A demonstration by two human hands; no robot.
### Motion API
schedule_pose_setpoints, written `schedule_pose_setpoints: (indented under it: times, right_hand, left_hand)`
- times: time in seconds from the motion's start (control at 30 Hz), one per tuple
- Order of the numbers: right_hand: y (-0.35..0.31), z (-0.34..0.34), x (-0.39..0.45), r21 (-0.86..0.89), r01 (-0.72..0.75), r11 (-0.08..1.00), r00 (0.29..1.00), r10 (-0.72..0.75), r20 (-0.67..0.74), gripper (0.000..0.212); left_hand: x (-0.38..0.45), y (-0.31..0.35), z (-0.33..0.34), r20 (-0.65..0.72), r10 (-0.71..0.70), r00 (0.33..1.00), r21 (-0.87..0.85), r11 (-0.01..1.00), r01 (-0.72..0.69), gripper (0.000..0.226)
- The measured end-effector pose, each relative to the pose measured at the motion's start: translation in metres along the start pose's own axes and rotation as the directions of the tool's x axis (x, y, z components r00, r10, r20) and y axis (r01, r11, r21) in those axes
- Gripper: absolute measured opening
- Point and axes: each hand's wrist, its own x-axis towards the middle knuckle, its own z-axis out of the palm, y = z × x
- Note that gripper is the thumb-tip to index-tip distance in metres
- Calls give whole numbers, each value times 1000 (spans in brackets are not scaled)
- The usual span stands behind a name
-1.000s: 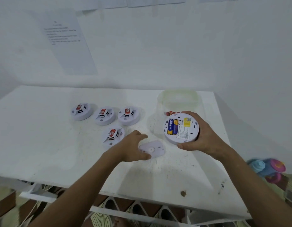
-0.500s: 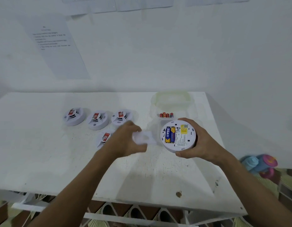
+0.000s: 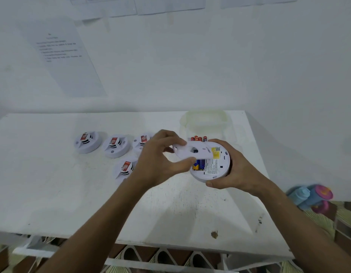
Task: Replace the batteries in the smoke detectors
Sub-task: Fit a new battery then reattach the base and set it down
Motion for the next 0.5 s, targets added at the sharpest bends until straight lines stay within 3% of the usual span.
schedule_pose_setpoints:
  times: [0.23, 0.4, 0.5]
  right_hand:
    - [-5, 0, 3, -1, 30, 1000, 999, -30, 12, 94]
    - [-8, 2, 7, -52, 32, 998, 999, -30, 32, 95]
    - [-10, 3, 7, -43, 31, 999, 999, -30, 37, 94]
  left_hand:
    - [-1, -8, 6, 152, -15, 988, 56, 998, 7, 63]
    - [9, 2, 4, 297, 28, 954, 103, 993, -61, 59]
    - [13, 3, 3, 326, -9, 945, 117, 993, -31, 63]
